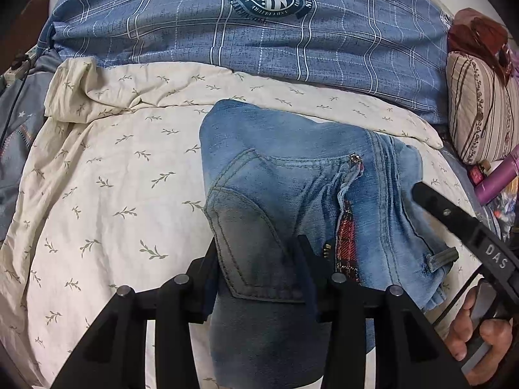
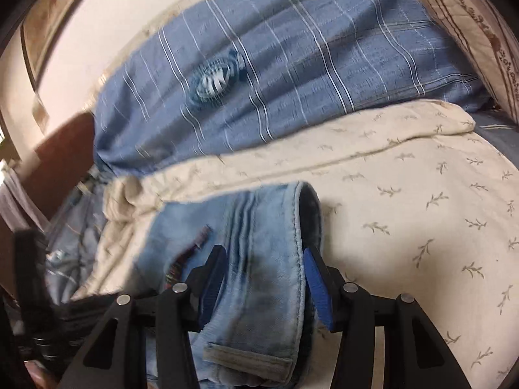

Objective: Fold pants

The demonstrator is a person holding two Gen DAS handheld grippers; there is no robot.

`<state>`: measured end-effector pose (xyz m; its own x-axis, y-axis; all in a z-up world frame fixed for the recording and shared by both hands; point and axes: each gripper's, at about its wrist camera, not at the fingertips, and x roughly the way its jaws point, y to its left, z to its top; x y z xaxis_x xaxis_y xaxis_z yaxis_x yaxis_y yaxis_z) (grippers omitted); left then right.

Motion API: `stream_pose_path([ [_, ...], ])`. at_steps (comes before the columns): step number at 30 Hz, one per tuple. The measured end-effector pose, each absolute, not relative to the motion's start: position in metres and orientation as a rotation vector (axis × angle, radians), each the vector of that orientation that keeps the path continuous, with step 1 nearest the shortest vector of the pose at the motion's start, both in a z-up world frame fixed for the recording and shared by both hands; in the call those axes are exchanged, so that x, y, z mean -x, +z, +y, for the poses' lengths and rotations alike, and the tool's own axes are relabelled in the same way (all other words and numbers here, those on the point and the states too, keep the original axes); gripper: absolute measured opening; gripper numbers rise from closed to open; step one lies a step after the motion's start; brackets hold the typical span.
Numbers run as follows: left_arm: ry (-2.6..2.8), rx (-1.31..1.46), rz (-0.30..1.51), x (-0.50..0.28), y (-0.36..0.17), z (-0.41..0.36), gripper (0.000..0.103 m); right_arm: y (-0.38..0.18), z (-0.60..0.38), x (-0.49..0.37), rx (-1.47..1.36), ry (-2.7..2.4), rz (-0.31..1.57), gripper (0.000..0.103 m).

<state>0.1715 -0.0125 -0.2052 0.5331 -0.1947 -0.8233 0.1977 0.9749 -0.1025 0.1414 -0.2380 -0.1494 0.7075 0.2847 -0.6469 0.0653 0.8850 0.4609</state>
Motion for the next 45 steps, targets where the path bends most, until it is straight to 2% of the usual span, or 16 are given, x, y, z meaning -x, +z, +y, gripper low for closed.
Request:
stream_pose_path([
  [4, -0.234, -0.013, 0.977, -0.170, -0.206, -0.013, 0.045, -0.167, -0.238, -0.148, -0.460, 0.078, 0.875, 0.053],
  [6, -0.238, -0.013, 0.979, -0.171, -0.205, -0.013, 0.045, -0.181, -0.248, -0.151, -0.536, 0.075, 0.932, 0.053],
  [14, -0.238, -0.041, 0.958, -0.167, -0.208, -0.016, 0.048, -0.188, -0.254, -0.152, -0.566, 0.078, 0.952, 0.053],
  [20, -0.242, 0.019, 0.962, -0.168, -0.208, -0.009, 0.048, -0.197, -0.255, -0.152, -0.708, 0.212, 0.975, 0.052],
  [23, -0.229, -0.020, 0.942, -0.165, -0.209, -0.014, 0.048, -0.194, -0.246, -0.152, -0.637, 0.195, 0.969, 0.052],
  [34, -0.202, -0.088, 0.924, -0.162, -0.210, -0.020, 0.051, -0.199, -0.254, -0.155, -0.701, 0.194, 0.975, 0.053],
  [37, -0.193, -0.108, 0.914, -0.161, -0.210, -0.022, 0.051, -0.197, -0.253, -0.154, -0.681, 0.191, 0.982, 0.051],
  [41, -0.181, -0.098, 0.900, -0.160, -0.211, -0.021, 0.051, -0.185, -0.243, -0.151, -0.567, 0.186, 0.947, 0.041],
  [45, -0.179, -0.104, 0.890, -0.159, -0.211, -0.020, 0.051, -0.177, -0.234, -0.151, -0.480, 0.171, 0.919, 0.039],
])
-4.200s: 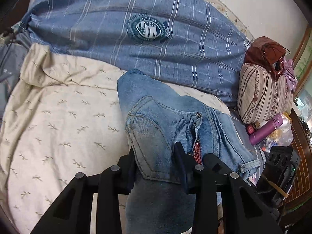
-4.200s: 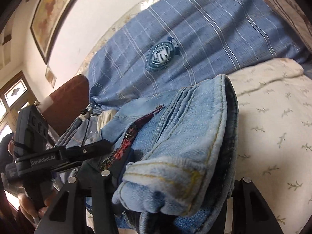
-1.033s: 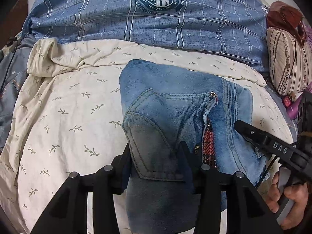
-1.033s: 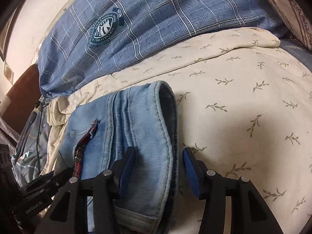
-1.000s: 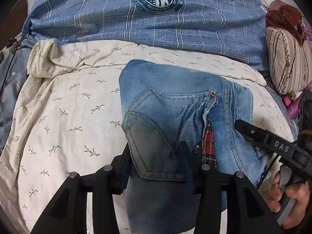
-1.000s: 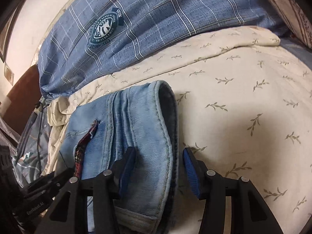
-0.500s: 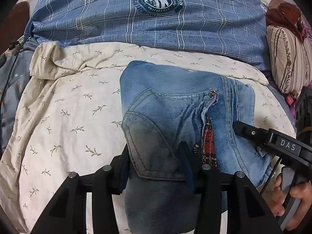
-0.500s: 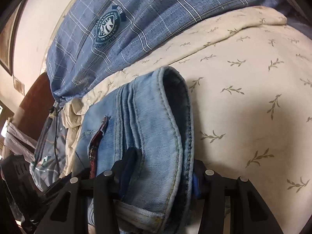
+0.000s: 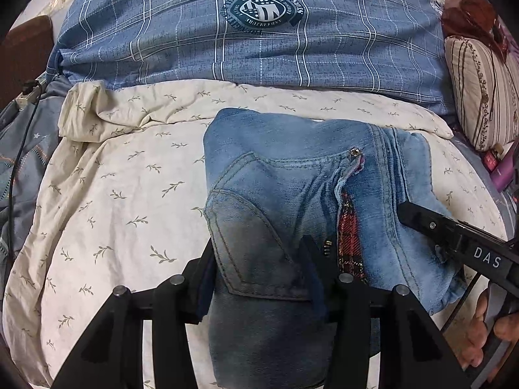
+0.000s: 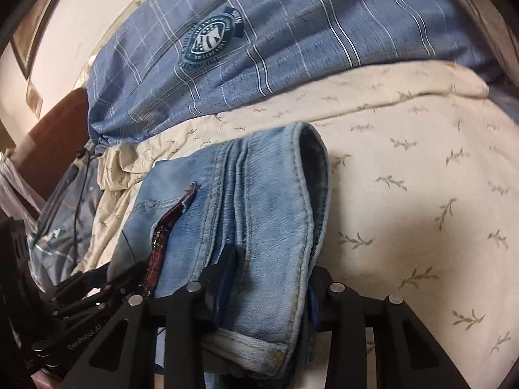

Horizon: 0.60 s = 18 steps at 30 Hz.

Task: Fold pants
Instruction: 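Hold the folded jeans edges with both grippers, keeping the stack aligned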

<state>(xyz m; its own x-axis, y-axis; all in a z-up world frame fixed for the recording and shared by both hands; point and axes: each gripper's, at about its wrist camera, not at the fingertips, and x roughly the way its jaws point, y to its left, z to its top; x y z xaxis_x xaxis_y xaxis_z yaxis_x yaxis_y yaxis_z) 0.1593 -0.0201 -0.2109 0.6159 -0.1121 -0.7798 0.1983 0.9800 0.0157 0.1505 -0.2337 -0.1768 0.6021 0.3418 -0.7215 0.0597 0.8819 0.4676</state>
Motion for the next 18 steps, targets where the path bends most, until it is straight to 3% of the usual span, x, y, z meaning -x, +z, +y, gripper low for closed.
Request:
stream_pose_path([
  [8, -0.172, -0.098, 0.883, -0.157, -0.210, -0.019, 0.051, -0.155, -0.214, -0.146, -0.334, 0.162, 0.810, 0.037],
  [18, -0.142, -0.121, 0.870, -0.152, -0.211, -0.027, 0.051, -0.171, -0.219, -0.153, -0.369, 0.142, 0.885, 0.037],
])
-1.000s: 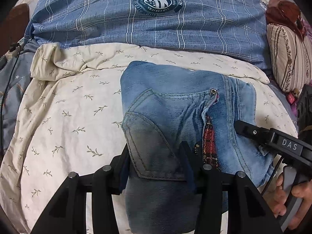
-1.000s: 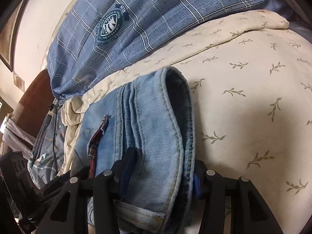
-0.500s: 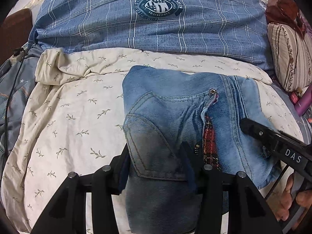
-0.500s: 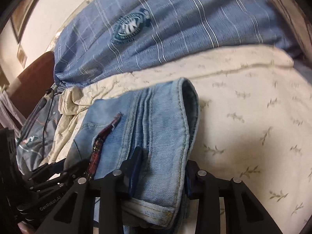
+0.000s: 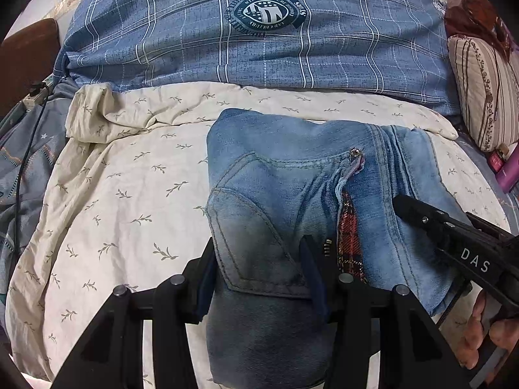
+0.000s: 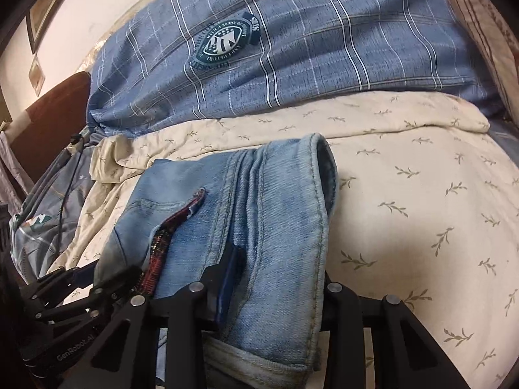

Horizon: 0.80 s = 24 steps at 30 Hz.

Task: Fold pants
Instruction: 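Hold the folded jeans edges with both grippers, keeping the stack aligned, then open both grippers and release the folded jeans stack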

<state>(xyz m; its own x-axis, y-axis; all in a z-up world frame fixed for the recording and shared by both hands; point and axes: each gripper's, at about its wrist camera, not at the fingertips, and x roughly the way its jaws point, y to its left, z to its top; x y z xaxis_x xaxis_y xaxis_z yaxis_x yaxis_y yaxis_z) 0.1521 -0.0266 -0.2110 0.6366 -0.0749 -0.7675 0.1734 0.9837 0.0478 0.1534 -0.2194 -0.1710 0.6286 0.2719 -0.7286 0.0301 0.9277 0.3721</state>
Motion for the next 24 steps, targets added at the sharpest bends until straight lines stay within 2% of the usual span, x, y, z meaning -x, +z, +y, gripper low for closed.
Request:
stream_pose_path([
  [7, -0.131, -0.136, 0.868, -0.151, -0.212, -0.029, 0.052, -0.178, -0.224, -0.154, -0.406, 0.156, 0.912, 0.037],
  [9, -0.117, -0.139, 0.872, -0.151, -0.212, -0.029, 0.055, -0.179, -0.226, -0.155, -0.422, 0.162, 0.917, 0.039],
  [10, -0.106, -0.145, 0.873, -0.151, -0.212, -0.029, 0.060, -0.180, -0.229, -0.154, -0.444, 0.159, 0.925, 0.044],
  [11, -0.087, -0.154, 0.875, -0.151, -0.212, -0.029, 0.064, -0.182, -0.232, -0.155, -0.458, 0.145, 0.940, 0.059],
  [12, -0.068, -0.156, 0.878, -0.152, -0.212, -0.027, 0.075, -0.186, -0.238, -0.155, -0.495, 0.122, 0.970, 0.068],
  [13, -0.053, -0.148, 0.885, -0.153, -0.213, -0.024, 0.083, -0.189, -0.245, -0.154, -0.548, 0.129, 0.982, 0.068],
  [18, -0.086, -0.024, 0.961, -0.158, -0.207, -0.002, 0.086, -0.186, -0.268, -0.146, -0.665, 0.126, 0.965, 0.068],
  [24, -0.053, -0.083, 0.826, -0.147, -0.167, -0.006, 0.086, -0.144, -0.287, -0.114, -0.641, 0.052, 0.681, 0.068],
])
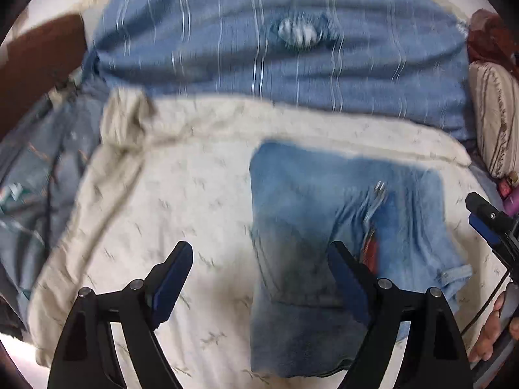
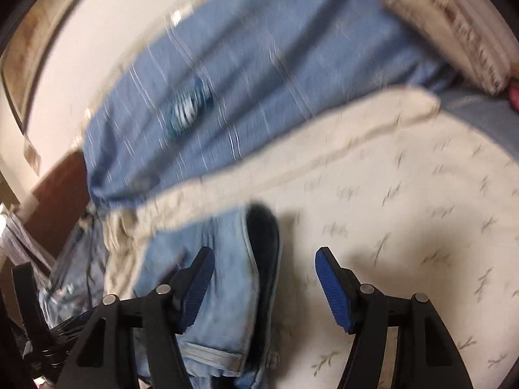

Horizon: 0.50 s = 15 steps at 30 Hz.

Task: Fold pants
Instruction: 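Open both grippers and release the folded jeans stack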

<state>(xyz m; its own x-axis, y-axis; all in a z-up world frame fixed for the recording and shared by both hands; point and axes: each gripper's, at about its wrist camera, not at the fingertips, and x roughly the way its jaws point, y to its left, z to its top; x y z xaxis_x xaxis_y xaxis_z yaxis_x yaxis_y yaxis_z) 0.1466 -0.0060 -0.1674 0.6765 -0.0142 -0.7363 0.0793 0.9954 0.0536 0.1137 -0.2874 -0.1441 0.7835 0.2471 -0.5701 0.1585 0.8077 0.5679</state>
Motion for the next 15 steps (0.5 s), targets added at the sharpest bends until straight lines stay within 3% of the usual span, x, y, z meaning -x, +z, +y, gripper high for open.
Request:
stream_pose_path([
  [7, -0.109, -0.138, 0.757, -0.147, -0.145, -0.027, 0.086, -0.118, -0.260, -0.107, -0.575, 0.203, 0.549, 0.068],
  [15, -0.139, -0.178, 0.897, -0.166, -0.187, -0.038, 0.086, -0.144, -0.251, -0.127, -0.666, 0.262, 0.697, 0.068],
])
